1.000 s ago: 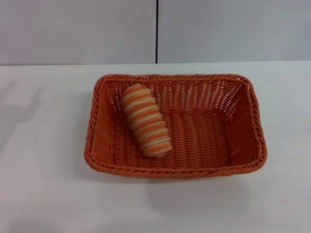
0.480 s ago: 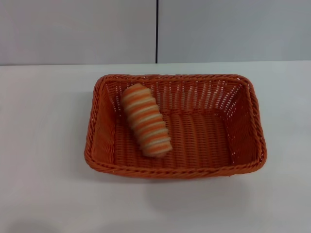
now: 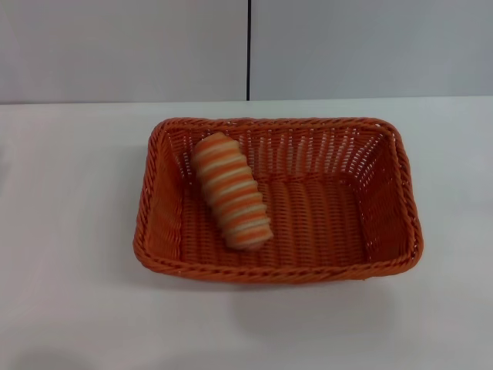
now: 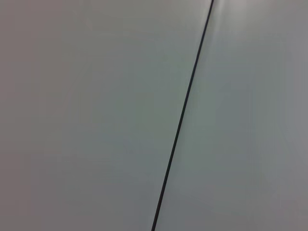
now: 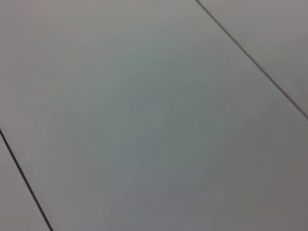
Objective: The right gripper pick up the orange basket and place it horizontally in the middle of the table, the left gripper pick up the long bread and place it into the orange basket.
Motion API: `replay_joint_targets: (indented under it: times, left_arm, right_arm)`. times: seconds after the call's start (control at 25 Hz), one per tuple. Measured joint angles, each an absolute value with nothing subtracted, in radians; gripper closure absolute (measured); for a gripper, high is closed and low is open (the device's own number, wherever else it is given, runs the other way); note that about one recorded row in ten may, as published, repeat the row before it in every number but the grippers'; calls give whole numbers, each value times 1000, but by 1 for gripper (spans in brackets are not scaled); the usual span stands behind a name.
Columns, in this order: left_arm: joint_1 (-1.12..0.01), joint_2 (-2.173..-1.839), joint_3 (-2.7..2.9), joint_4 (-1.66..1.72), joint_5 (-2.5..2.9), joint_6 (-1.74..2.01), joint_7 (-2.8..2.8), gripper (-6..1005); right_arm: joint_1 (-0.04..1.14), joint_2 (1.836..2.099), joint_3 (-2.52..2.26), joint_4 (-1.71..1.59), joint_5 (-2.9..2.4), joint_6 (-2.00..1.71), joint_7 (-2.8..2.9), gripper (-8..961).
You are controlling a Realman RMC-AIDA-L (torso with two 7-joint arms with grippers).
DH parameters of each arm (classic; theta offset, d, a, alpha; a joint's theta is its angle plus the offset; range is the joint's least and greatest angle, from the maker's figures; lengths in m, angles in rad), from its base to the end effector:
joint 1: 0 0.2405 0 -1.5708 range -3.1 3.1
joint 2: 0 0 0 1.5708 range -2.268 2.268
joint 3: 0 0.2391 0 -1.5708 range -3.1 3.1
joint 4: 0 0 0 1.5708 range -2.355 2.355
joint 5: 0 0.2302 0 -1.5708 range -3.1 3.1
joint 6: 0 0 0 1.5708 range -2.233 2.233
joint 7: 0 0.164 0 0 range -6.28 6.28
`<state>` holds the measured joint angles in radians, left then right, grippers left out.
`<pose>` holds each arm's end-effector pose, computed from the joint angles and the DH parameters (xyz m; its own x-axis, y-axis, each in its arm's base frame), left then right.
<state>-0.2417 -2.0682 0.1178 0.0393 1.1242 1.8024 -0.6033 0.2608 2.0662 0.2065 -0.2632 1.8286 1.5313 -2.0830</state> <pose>-0.3568 0.2445 0.0878 0.4044 -0.4765 0.7807 0.8678 -0.0696 -0.4920 0.4144 0.2495 0.1397 0.2100 0.4089 -0.8881 -0.9765 0.0431 -0.2110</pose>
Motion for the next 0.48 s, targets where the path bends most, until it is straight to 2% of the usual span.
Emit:
replay_joint_targets:
  times: [0.48]
  left_arm:
    - [-260,-2068,110,12,1124,1800,-536,155]
  right_arm:
    - [264,2073,239,-247,1829,1531,-2095,562]
